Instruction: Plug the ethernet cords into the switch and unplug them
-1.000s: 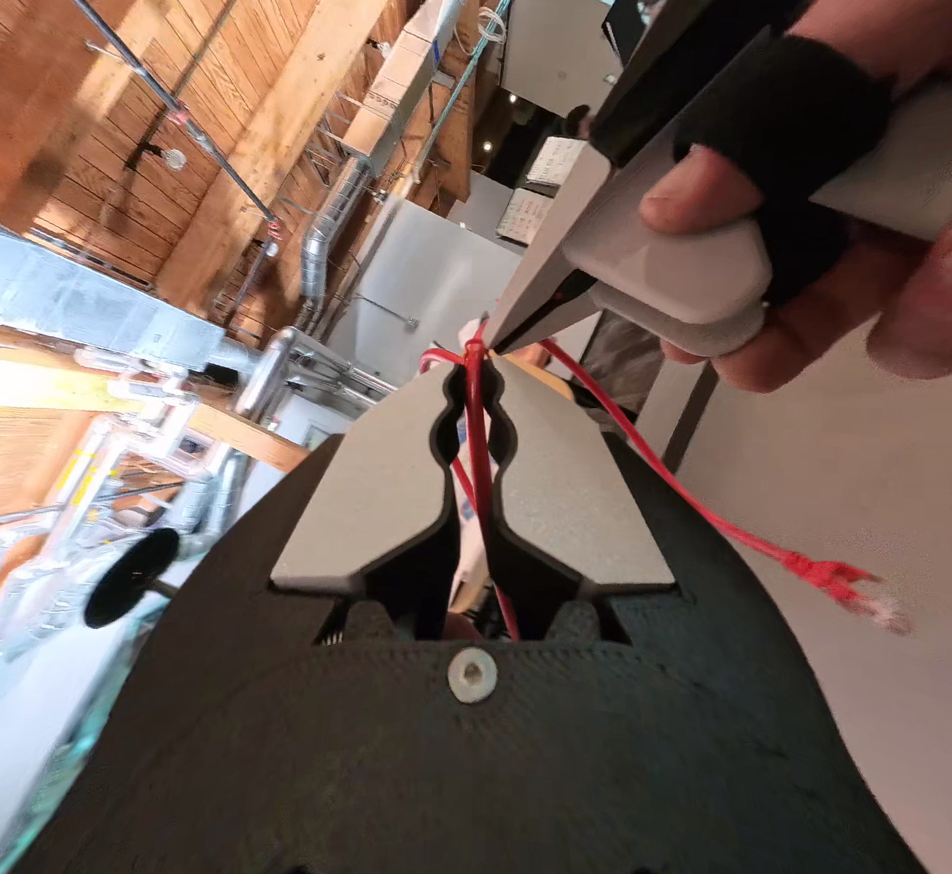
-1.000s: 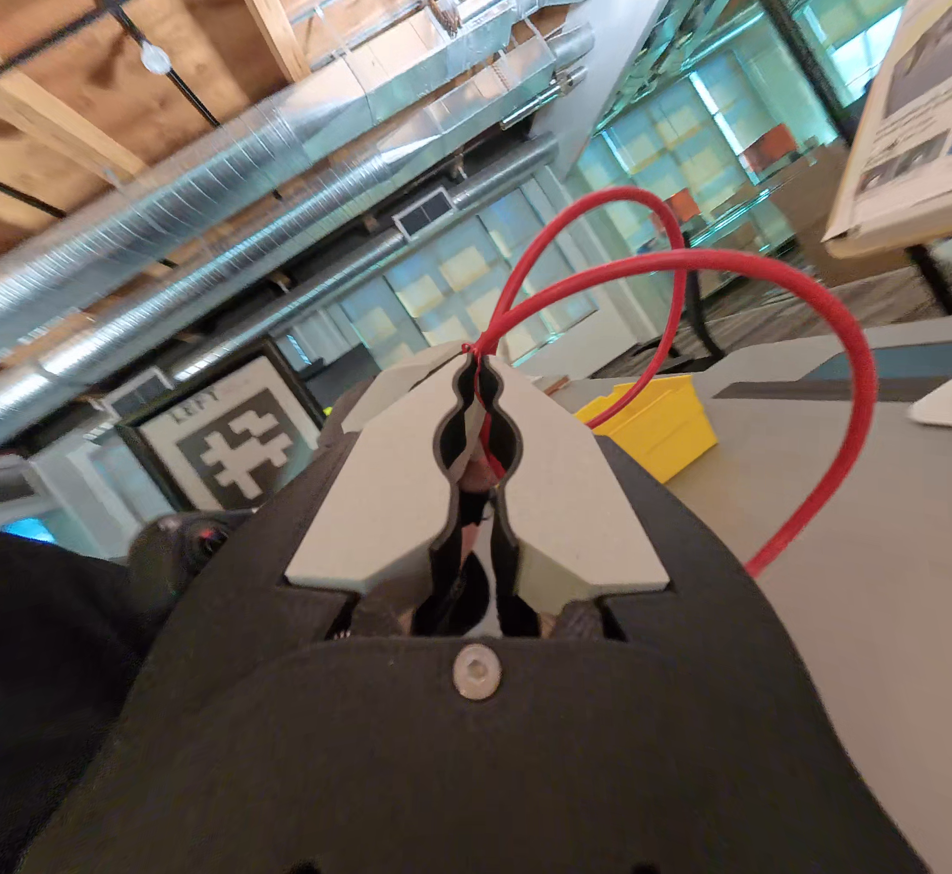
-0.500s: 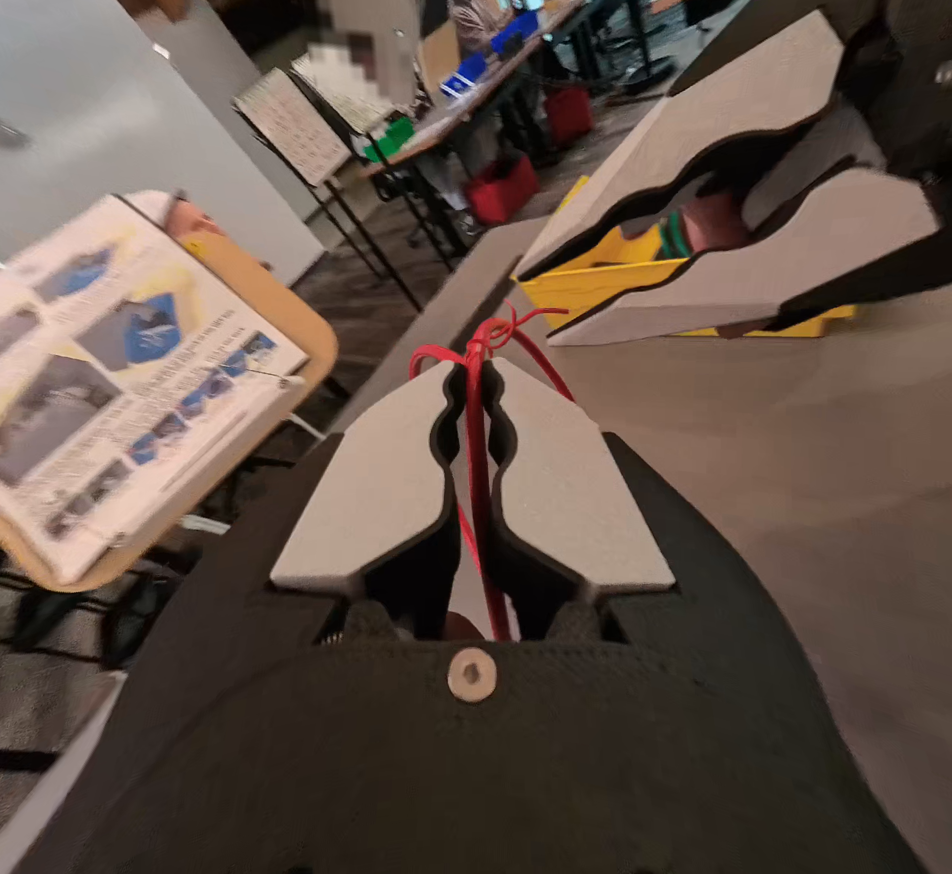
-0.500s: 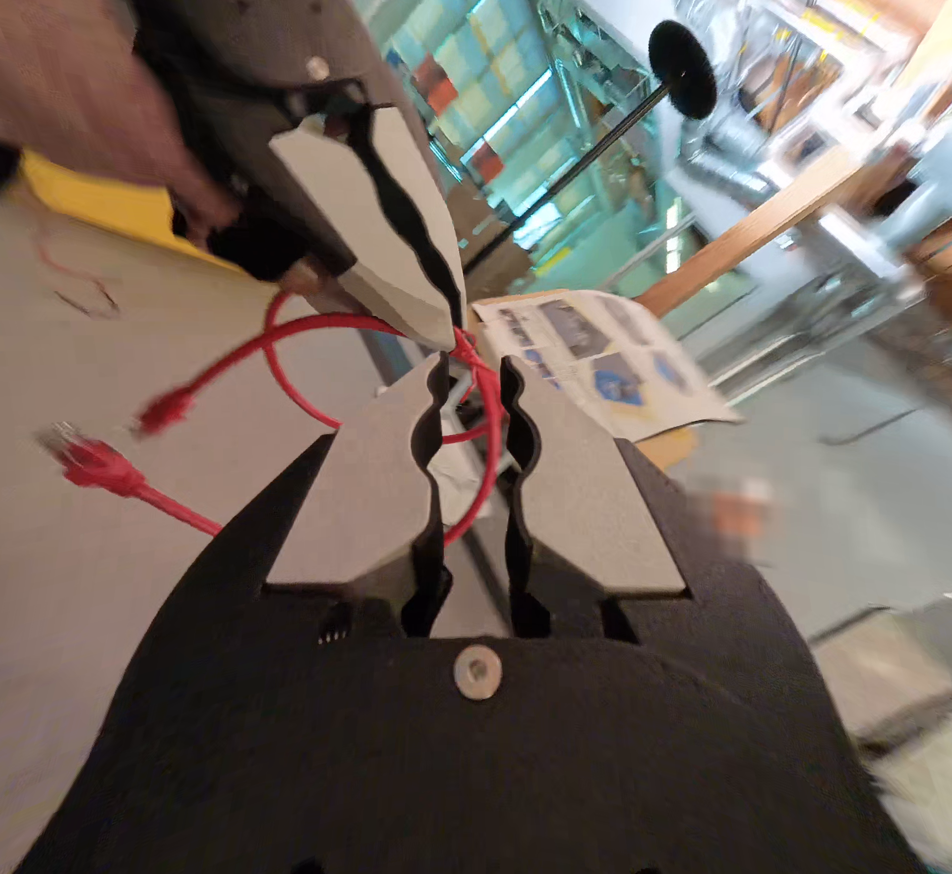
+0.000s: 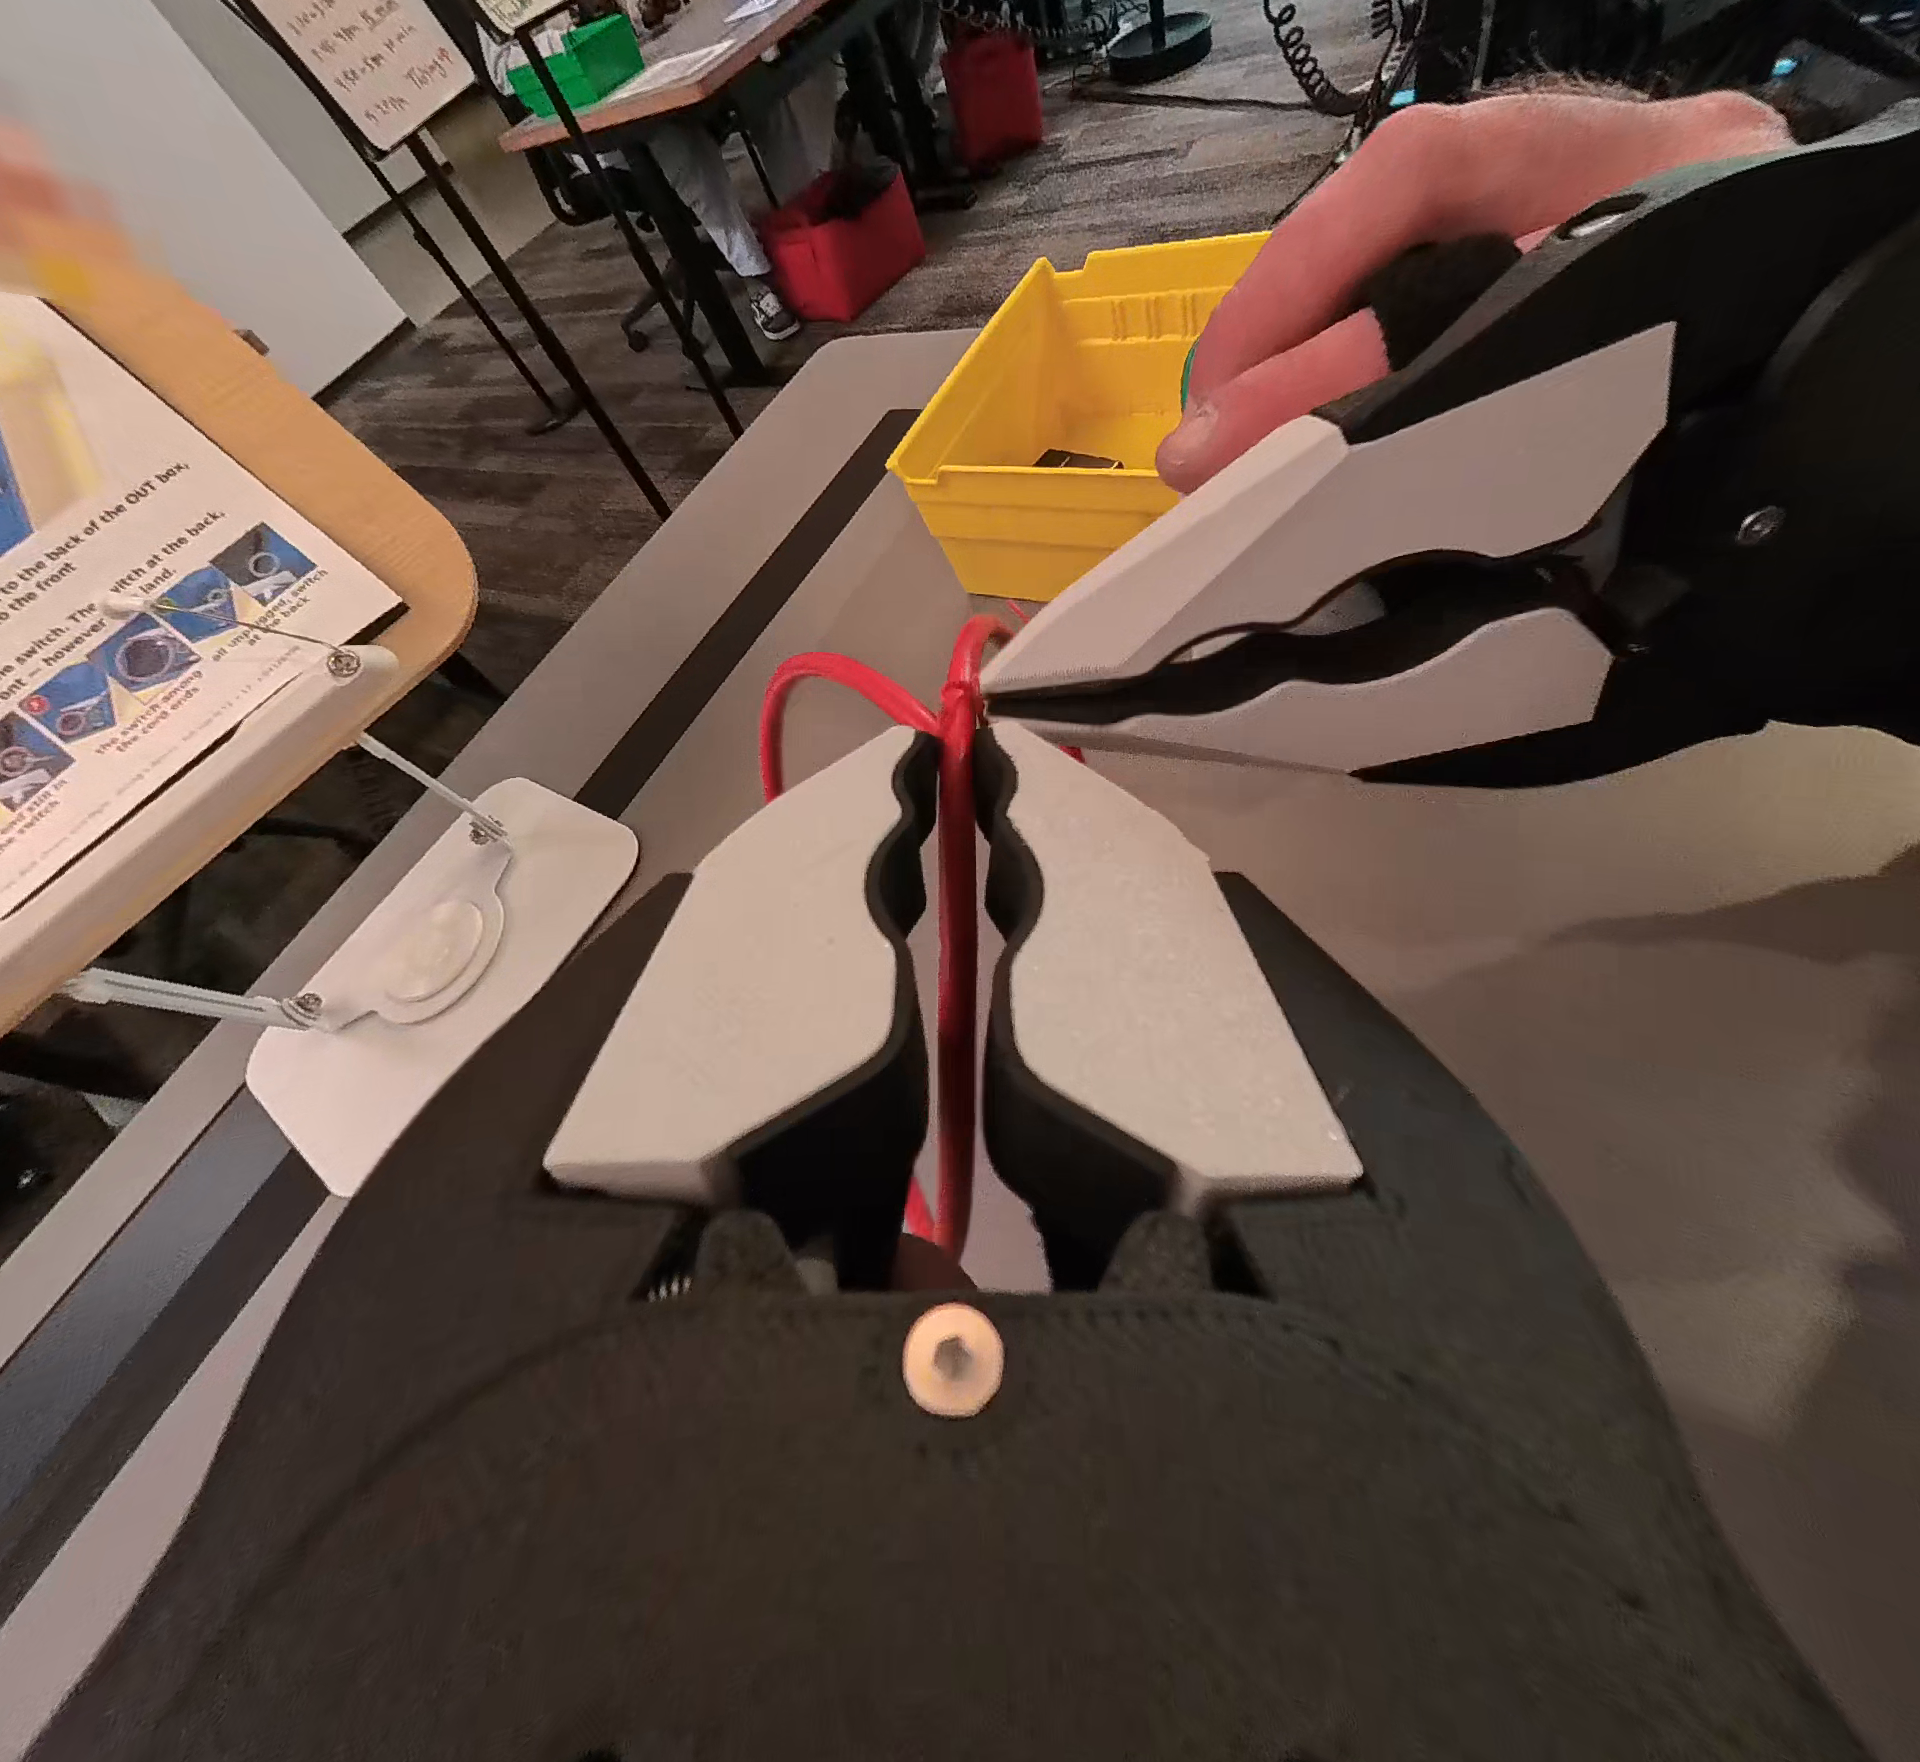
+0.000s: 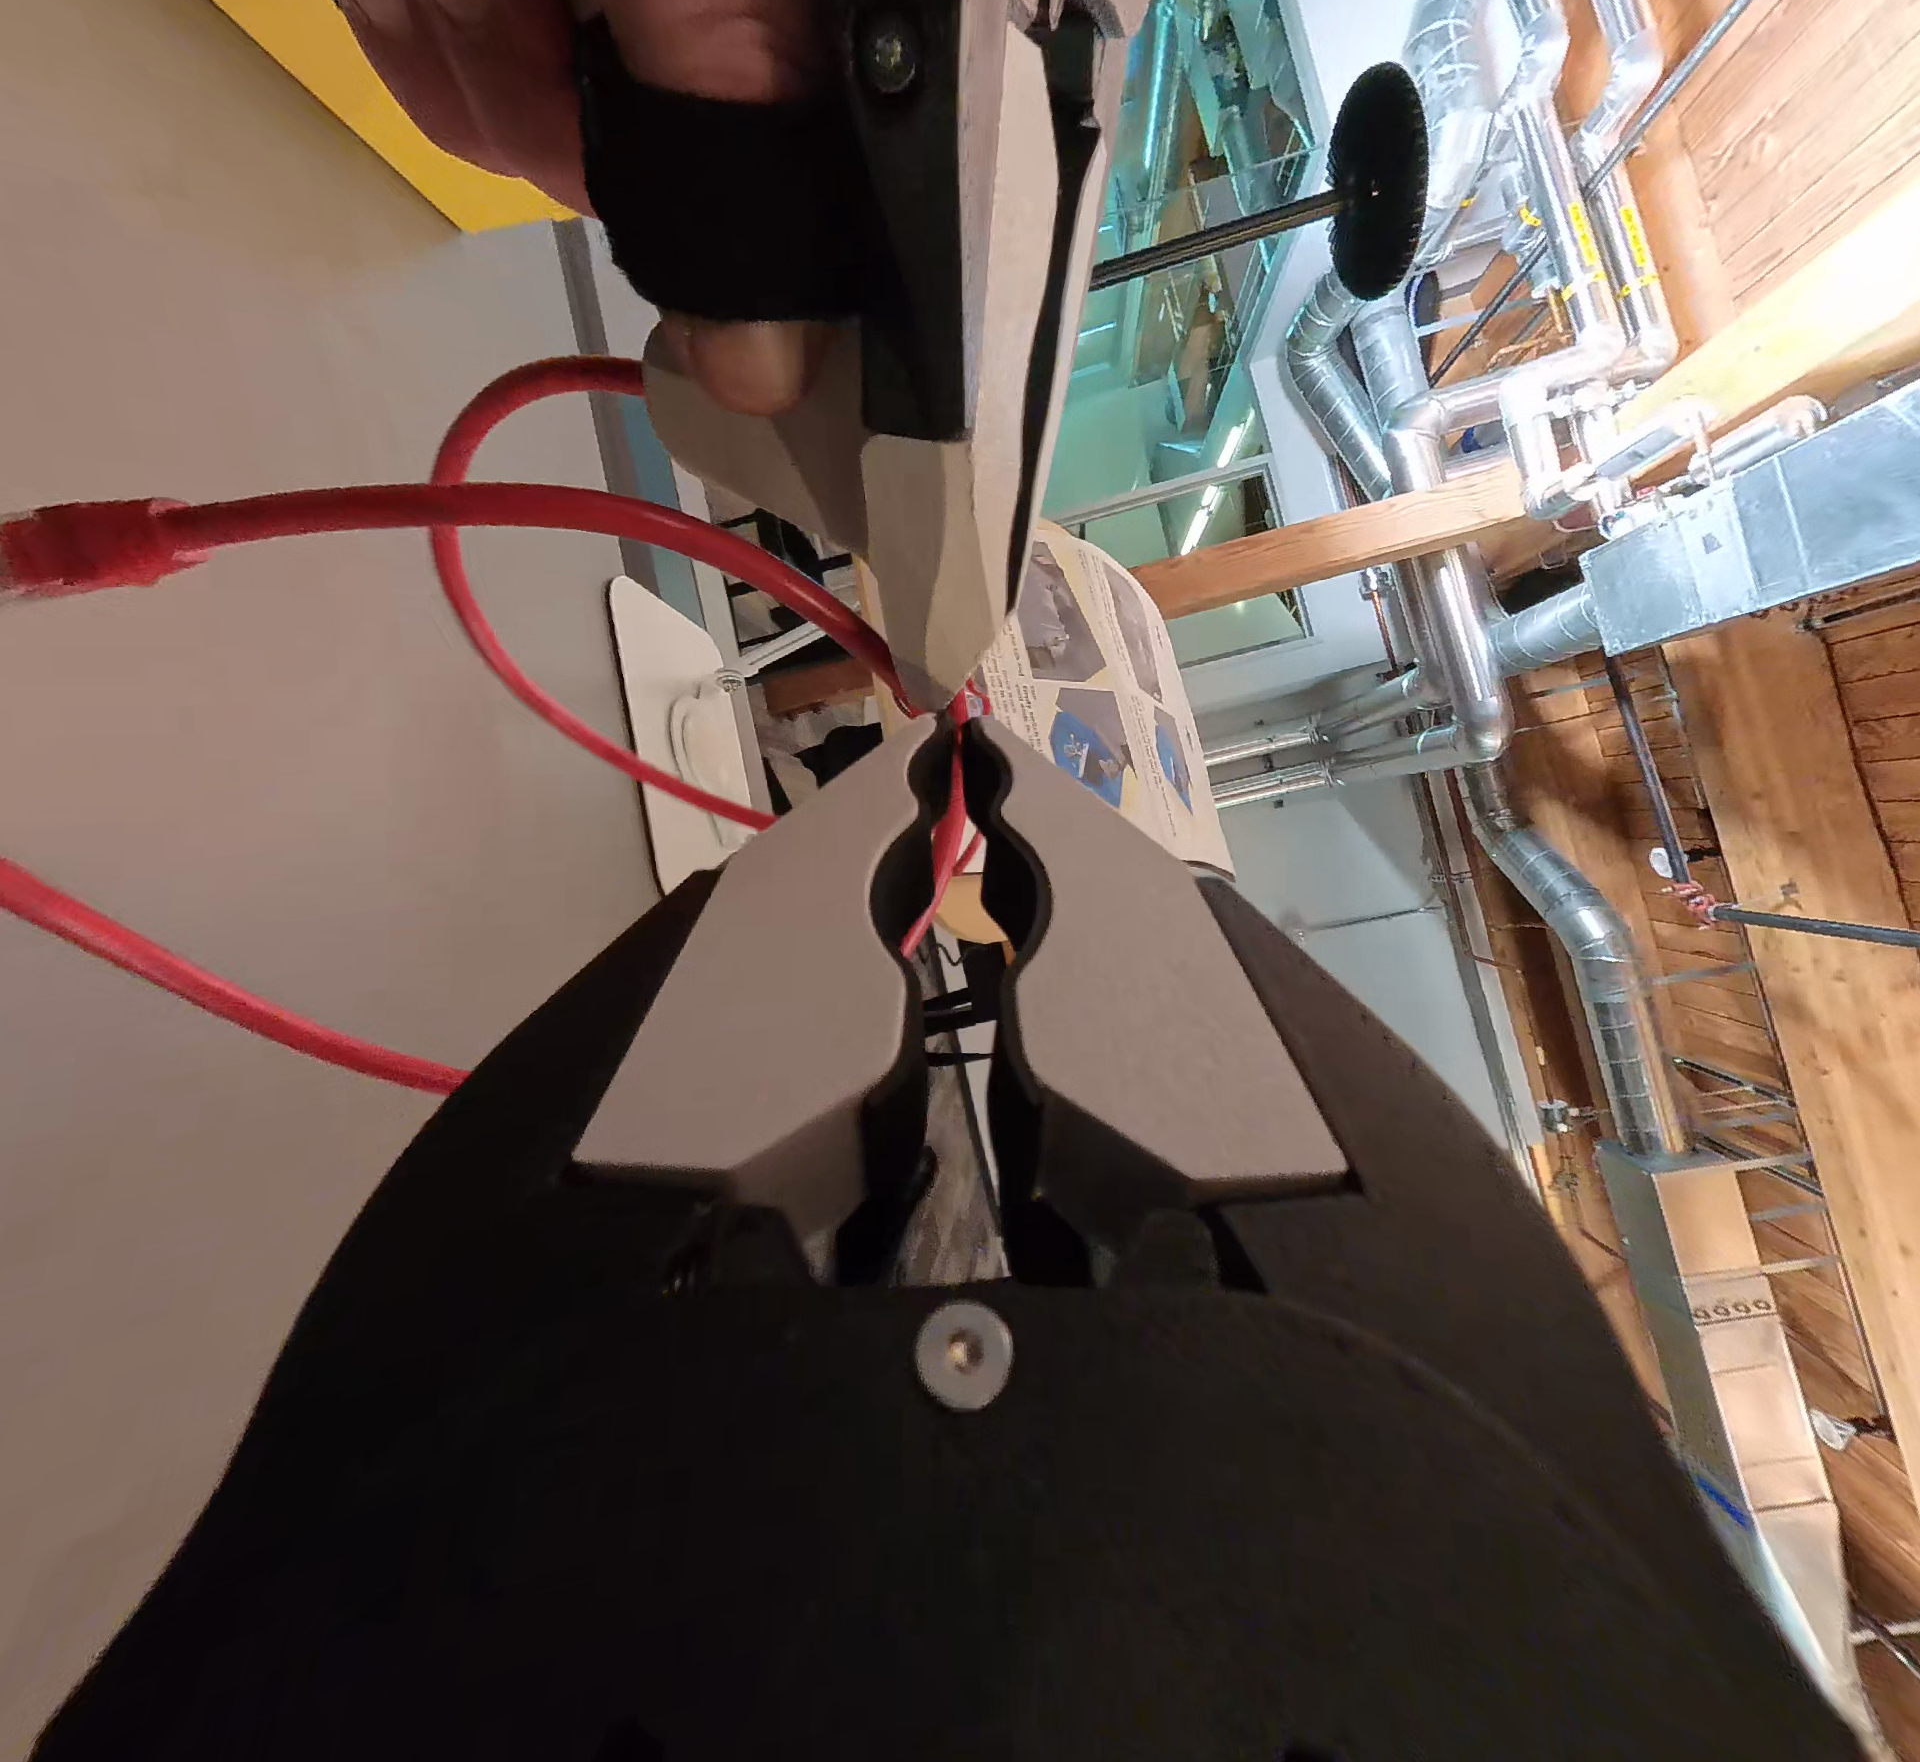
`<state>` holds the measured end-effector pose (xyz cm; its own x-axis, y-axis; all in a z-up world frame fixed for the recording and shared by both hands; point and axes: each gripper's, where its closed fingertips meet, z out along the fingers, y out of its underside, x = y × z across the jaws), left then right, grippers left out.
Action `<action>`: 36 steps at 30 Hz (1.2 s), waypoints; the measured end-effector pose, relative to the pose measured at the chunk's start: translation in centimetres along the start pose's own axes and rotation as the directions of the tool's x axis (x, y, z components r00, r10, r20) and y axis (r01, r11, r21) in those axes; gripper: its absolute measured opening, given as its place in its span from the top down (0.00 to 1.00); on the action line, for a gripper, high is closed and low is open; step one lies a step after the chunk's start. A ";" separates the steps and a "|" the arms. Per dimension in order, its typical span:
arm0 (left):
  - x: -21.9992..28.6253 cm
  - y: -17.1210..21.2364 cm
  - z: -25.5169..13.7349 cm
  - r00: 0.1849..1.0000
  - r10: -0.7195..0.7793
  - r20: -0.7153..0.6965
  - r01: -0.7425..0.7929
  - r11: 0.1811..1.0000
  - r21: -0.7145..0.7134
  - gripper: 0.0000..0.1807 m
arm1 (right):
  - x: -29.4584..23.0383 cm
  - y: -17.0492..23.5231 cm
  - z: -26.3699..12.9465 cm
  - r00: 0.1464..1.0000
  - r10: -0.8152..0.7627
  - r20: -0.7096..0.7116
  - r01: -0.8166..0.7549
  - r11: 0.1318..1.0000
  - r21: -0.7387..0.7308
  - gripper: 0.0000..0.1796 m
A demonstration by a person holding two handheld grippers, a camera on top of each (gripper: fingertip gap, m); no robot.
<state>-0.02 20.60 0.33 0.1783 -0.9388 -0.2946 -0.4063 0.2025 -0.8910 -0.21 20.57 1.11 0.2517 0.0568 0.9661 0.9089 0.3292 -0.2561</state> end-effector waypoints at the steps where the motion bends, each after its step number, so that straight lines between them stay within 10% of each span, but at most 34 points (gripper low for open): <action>1: 0.0 0.0 0.0 1.000 0.008 0.002 -0.008 1.000 0.002 0.96 | 0.0 0.0 0.0 1.000 0.006 0.009 -0.006 1.000 0.000 1.00; 7: 0.0 -0.2 0.1 0.989 0.132 0.063 -0.132 0.991 -0.004 0.96 | -0.1 0.3 -0.1 0.958 0.266 0.109 -0.270 0.962 0.025 1.00; 11: -0.3 -1.2 -0.3 0.965 0.222 0.139 -0.229 0.973 0.033 0.96 | 1.0 0.0 -0.2 0.757 0.619 0.209 -0.642 0.764 0.060 1.00; 14: -0.8 -1.7 -0.5 0.928 0.295 0.227 -0.311 0.950 0.039 0.96 | 1.4 -0.2 0.0 0.459 0.830 0.315 -0.881 0.472 0.040 1.00; 18: -1.2 -2.8 -1.2 0.849 0.399 0.346 -0.445 0.893 0.062 0.97 | 2.9 -1.2 -0.5 -0.276 0.775 0.569 -0.956 -0.282 -0.080 1.00; 20: -1.4 -2.7 -1.2 0.816 0.436 0.381 -0.485 0.874 0.038 0.97 | 2.3 -1.2 -0.3 -0.415 0.685 0.599 -0.900 -0.407 -0.157 1.00; 24: -2.0 -2.1 -1.1 0.851 0.383 0.358 -0.425 0.904 0.043 0.97 | 1.6 -1.9 -0.1 -0.223 0.785 0.577 -0.973 -0.216 -0.083 1.00; 28: -2.5 -1.7 -1.0 0.896 0.311 0.317 -0.345 0.937 0.054 0.97 | 1.3 -2.0 -0.2 0.289 0.850 0.441 -0.953 0.297 0.052 0.87; 32: -2.1 -1.3 -0.5 0.935 0.240 0.261 -0.263 0.963 0.058 0.97 | 1.2 -0.7 0.0 0.812 0.564 0.151 -0.579 0.811 0.086 0.89; 36: -1.3 -1.4 -0.2 0.962 0.186 0.199 -0.203 0.977 0.065 0.96 | 1.1 0.4 0.4 0.956 0.292 -0.013 -0.292 0.956 -0.007 0.91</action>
<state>0.09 21.43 2.00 0.2746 -0.8099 -0.5183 -0.3747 0.4063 -0.8334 0.25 21.17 2.08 0.5103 0.1382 0.8488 0.7981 0.2916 -0.5273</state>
